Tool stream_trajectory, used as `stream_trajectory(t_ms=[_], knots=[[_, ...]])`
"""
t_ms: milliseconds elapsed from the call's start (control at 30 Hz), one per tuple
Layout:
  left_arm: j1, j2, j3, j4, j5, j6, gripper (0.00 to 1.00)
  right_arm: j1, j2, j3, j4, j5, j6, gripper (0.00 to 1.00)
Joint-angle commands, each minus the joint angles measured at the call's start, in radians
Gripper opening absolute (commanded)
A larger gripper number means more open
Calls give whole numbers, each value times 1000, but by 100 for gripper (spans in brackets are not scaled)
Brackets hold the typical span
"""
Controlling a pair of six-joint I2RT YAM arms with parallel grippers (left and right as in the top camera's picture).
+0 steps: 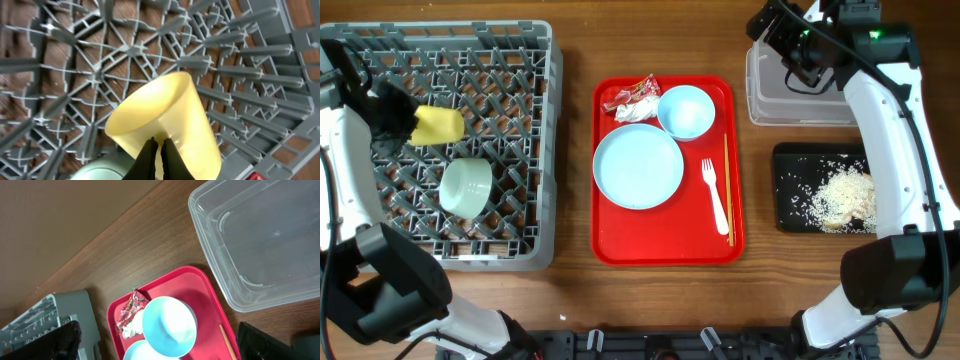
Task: Sort waste into correct bins and load items into the dishwasher rack
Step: 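Reposition the yellow cup upright in the rack with the left gripper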
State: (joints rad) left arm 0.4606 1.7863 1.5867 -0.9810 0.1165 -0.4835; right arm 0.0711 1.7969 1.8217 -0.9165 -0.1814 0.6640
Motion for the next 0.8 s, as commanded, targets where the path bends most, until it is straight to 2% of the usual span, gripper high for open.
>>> stream_trajectory(t_ms=[0,500,667,767], knots=[[4,66,-11,20,-44,6,4,2,12,-4,3,13,-6,100],[71,123,-11,59,-27,-49,4,2,12,-4,3,13,-6,100],[74,55,30,33,51,-48,4,2,12,-4,3,13,-6,100],[46,-59,42,-2,83,-37,4,2,12,-4,3,13,-6,100]])
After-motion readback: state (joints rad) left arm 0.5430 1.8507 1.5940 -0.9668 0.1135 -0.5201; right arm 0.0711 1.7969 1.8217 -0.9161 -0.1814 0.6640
